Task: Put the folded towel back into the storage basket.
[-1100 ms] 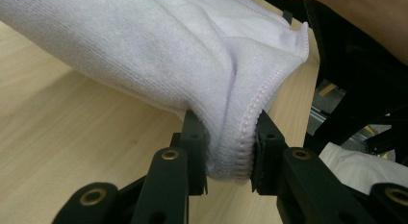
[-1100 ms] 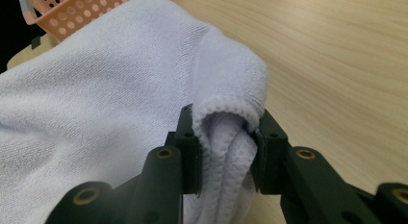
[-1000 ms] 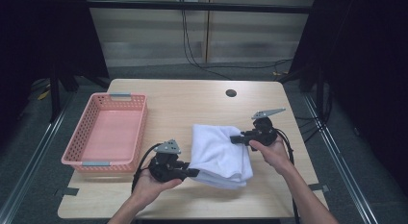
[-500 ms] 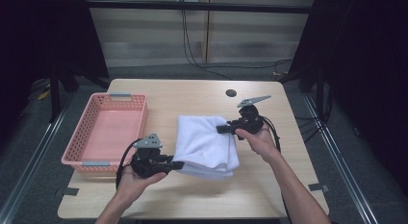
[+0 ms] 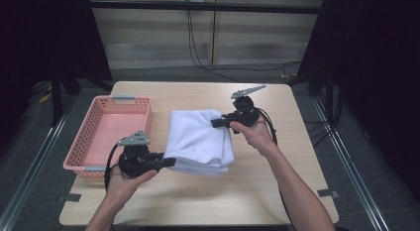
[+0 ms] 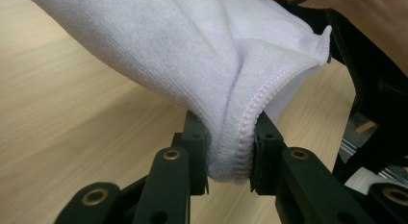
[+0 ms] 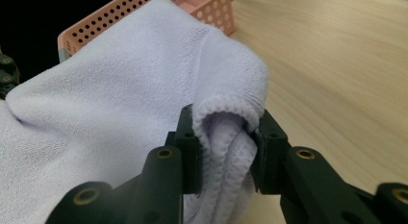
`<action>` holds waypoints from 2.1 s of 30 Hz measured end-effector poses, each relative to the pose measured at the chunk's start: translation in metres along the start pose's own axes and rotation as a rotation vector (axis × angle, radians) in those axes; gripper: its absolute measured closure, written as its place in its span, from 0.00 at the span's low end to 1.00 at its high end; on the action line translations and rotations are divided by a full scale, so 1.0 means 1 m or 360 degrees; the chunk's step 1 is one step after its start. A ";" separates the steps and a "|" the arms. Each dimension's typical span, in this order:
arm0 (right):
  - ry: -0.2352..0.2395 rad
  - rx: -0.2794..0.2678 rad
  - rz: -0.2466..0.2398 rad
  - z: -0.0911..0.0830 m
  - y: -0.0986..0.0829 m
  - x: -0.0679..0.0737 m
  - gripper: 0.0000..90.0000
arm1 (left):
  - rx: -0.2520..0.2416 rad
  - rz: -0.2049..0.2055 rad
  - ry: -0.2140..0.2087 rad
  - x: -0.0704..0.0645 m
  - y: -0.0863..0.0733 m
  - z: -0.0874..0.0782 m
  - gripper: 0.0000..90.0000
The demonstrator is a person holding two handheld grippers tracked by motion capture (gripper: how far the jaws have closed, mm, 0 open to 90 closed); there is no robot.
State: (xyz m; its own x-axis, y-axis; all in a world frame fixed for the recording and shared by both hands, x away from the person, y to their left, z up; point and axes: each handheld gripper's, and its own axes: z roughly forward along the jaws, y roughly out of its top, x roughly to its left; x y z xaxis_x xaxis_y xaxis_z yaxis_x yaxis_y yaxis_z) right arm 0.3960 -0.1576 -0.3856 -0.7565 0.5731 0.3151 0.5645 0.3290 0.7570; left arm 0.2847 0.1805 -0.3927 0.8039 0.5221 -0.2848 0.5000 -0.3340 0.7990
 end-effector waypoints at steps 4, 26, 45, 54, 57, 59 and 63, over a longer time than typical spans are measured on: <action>0.0022 -0.0027 0.0010 0.004 0.011 0.002 0.77 | -0.0053 -0.0037 -0.0009 0.004 0.003 -0.011 0.81; 0.0134 -0.0019 -0.0065 0.069 0.088 0.026 0.78 | -0.0222 -0.0170 0.0189 0.044 -0.002 -0.083 0.81; 0.0157 -0.0009 -0.0077 0.129 0.136 0.060 0.78 | -0.0298 -0.0303 0.0334 0.084 -0.023 -0.140 0.82; 0.0214 0.0019 -0.0052 0.160 0.146 0.071 0.79 | -0.0302 -0.0355 0.0381 0.093 -0.037 -0.158 0.82; 0.0219 0.0036 -0.0050 0.169 0.148 0.075 0.79 | -0.0317 -0.0368 0.0401 0.096 -0.040 -0.166 0.82; 0.0218 0.0034 -0.0044 0.174 0.150 0.079 0.79 | -0.0324 -0.0371 0.0416 0.098 -0.041 -0.173 0.82; 0.0205 0.0036 -0.0052 0.184 0.155 0.088 0.79 | -0.0346 -0.0373 0.0458 0.100 -0.043 -0.184 0.82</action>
State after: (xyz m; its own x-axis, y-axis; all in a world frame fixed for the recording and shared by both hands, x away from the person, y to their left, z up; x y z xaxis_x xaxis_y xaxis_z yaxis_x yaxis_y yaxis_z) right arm 0.4773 0.0818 -0.3456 -0.8099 0.4614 0.3623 0.5451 0.3638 0.7553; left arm 0.2846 0.3918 -0.3577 0.5389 0.7720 -0.3372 0.5541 -0.0233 0.8321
